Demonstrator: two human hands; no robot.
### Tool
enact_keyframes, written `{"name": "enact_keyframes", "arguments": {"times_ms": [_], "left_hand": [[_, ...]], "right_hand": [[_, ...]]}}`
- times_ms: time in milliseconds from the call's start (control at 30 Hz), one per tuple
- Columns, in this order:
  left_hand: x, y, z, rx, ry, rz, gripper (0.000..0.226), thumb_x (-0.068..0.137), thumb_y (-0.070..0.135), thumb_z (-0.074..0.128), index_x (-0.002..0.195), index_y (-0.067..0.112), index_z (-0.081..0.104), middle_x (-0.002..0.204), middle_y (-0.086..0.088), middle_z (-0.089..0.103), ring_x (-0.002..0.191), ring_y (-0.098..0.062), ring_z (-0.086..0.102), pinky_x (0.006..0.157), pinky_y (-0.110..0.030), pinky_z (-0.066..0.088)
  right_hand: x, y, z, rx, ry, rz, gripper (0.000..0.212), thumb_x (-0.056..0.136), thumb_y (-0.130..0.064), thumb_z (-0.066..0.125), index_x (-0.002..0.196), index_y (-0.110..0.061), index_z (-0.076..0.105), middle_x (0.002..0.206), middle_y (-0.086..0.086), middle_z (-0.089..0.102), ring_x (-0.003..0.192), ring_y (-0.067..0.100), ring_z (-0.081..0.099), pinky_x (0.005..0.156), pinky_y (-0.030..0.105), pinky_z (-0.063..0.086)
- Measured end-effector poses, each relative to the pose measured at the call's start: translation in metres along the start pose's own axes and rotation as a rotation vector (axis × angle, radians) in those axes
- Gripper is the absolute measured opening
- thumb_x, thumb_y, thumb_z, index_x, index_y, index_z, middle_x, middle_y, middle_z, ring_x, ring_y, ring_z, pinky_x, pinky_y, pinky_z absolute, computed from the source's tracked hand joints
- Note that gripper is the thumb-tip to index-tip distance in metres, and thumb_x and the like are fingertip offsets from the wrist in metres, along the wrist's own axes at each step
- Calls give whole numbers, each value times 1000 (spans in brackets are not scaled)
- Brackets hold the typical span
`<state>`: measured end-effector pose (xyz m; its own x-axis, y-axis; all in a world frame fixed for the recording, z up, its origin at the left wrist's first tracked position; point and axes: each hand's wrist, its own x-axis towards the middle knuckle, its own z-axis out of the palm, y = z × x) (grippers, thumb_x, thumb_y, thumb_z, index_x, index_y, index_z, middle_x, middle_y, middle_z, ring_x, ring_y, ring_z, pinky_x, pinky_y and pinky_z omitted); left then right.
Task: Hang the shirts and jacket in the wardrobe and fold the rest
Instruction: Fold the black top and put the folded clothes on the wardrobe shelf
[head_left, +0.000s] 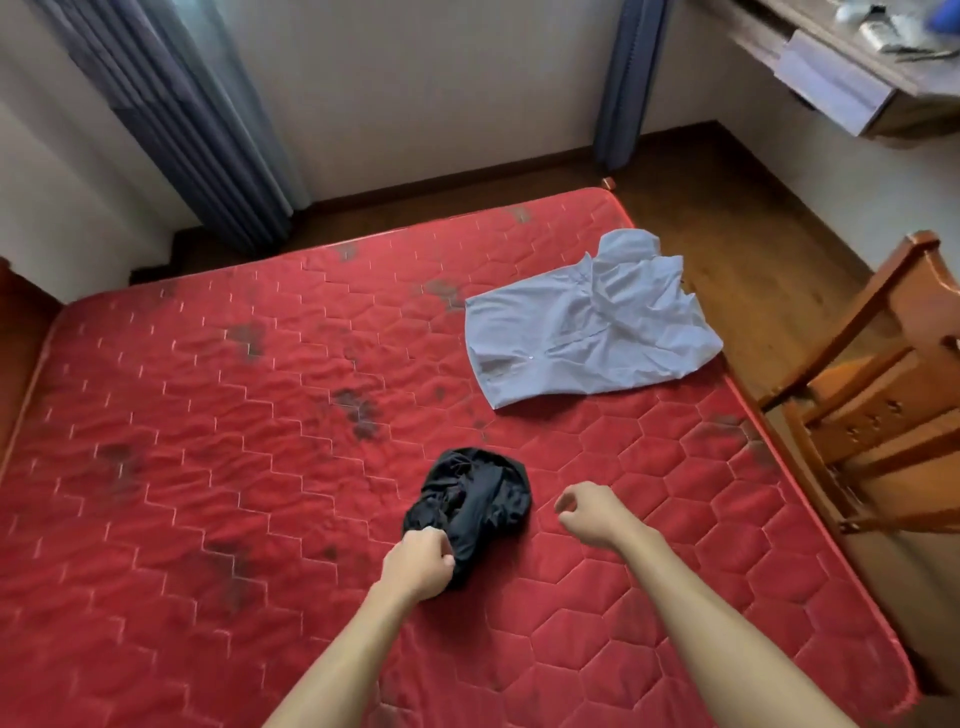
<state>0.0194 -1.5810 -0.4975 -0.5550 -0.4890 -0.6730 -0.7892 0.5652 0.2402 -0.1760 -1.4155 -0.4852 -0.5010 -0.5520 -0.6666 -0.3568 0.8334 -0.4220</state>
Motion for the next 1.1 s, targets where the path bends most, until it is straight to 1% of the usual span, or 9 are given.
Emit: {"name": "enact_keyframes", "arguments": {"times_ms": [167,300,433,533,700,767,867,1000,1100], "left_hand": [[52,-32,51,-44,-111,12,30,88,20,48,100,36,71,131,-3,63,118,-22,61,94,-30,47],[91,-50,107,27,-290,66,37,94,22,49,121,39,68,165,-16,-6,139,-32,39,111,-39,39],[129,-54,149,102,-239,101,46,98,32,47,144,34,48,163,-16,-22,152,-34,7,119,-46,23],[154,-58,161,83,-140,70,53,102,28,43,151,10,31,166,-12,-1,153,-26,4,120,-47,19],[149,-60,140,-541,65,20,20,95,13,60,109,11,75,112,-1,74,105,-10,66,89,-12,43],[131,-54,118,-820,-15,20,14,92,13,68,99,13,79,95,4,77,86,2,67,80,-12,45],[102,-43,84,-1221,-154,22,15,90,9,70,103,4,77,96,-7,77,89,-8,70,80,-21,52],[78,-32,26,-1462,-223,87,19,90,3,66,107,-2,72,103,-18,74,97,-24,71,89,-31,57],[58,-26,-27,-1445,-152,162,22,92,-7,58,112,-4,67,100,-17,74,91,-25,73,84,-31,59]], "right_hand": [[58,-10,69,27,-125,-18,38,86,-10,51,117,-22,70,123,0,70,115,19,62,100,26,45],[83,-10,131,51,-237,-19,35,88,-11,56,117,-22,71,120,-1,71,114,17,63,98,24,43],[97,3,179,50,-332,-8,39,89,-10,54,124,-20,68,128,-1,67,121,15,59,104,21,39],[113,13,194,91,-308,39,39,91,-10,54,128,-18,65,132,-2,65,123,15,58,105,20,37],[124,14,195,235,-199,140,56,91,-8,53,144,-25,47,121,1,65,106,21,62,89,31,51],[118,5,188,293,-216,131,77,85,-6,61,152,-31,31,126,1,58,109,20,60,87,30,51],[104,-16,171,346,-204,15,90,77,-15,78,152,-31,31,133,-12,51,123,10,51,104,28,43],[86,-45,132,377,-46,-138,36,81,-19,75,114,-29,65,104,-9,72,98,8,65,89,32,51],[69,-71,84,394,25,-204,28,85,-8,62,106,-25,70,94,-7,73,87,9,64,78,29,49]]}}
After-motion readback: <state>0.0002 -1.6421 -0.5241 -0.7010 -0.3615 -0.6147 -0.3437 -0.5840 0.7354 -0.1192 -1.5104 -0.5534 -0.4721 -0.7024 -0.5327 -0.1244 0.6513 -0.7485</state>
